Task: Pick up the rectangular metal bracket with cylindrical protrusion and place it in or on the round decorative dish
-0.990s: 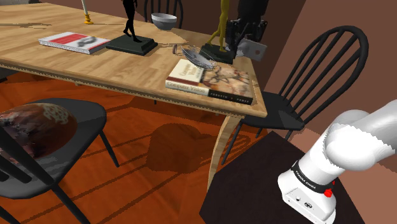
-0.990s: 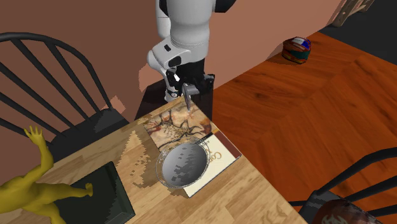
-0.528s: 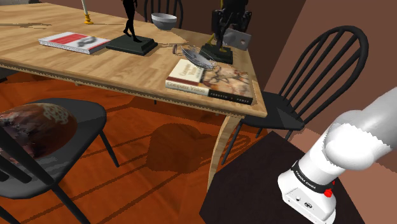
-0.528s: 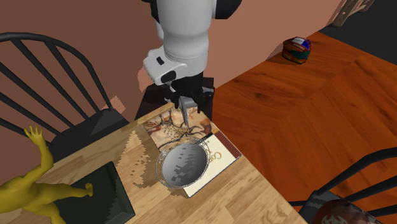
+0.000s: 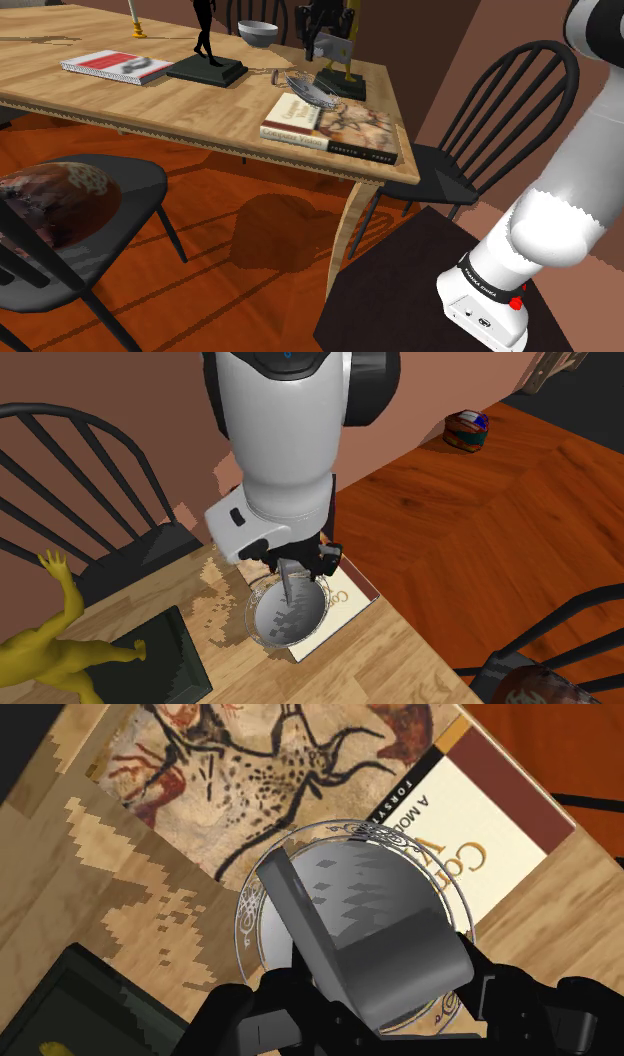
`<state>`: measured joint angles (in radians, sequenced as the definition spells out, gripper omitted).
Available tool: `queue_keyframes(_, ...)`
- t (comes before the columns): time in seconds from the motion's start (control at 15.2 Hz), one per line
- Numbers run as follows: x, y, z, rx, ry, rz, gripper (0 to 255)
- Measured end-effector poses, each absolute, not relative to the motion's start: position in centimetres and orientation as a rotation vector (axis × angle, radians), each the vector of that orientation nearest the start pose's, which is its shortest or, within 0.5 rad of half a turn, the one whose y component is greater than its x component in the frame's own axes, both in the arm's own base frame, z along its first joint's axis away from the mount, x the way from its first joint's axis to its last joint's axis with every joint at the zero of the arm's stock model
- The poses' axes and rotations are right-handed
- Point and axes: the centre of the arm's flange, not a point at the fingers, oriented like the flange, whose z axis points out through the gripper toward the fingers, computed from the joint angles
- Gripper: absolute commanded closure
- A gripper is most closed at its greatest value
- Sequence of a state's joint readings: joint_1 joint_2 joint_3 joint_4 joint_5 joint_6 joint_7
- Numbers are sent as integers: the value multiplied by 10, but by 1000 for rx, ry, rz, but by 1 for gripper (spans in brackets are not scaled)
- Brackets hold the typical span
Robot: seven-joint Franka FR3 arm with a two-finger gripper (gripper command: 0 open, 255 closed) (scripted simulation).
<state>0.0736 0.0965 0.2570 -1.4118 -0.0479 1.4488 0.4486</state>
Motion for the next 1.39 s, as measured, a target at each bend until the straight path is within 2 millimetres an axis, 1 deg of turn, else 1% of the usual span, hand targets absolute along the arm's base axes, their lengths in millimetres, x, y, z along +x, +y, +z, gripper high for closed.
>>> queue_keyframes(0.07,560,169,637,-3178,195,69,255)
queue_keyframes(0.13,571,171,636,-3178,197,69,255)
queue_keyframes(0.26,580,171,630,-3178,197,70,255)
queue_keyframes(1.06,583,171,570,-3178,198,70,255)
queue_keyframes(1.19,583,171,566,-3178,198,70,255)
queue_keyframes(1.39,583,171,565,-3178,198,69,255)
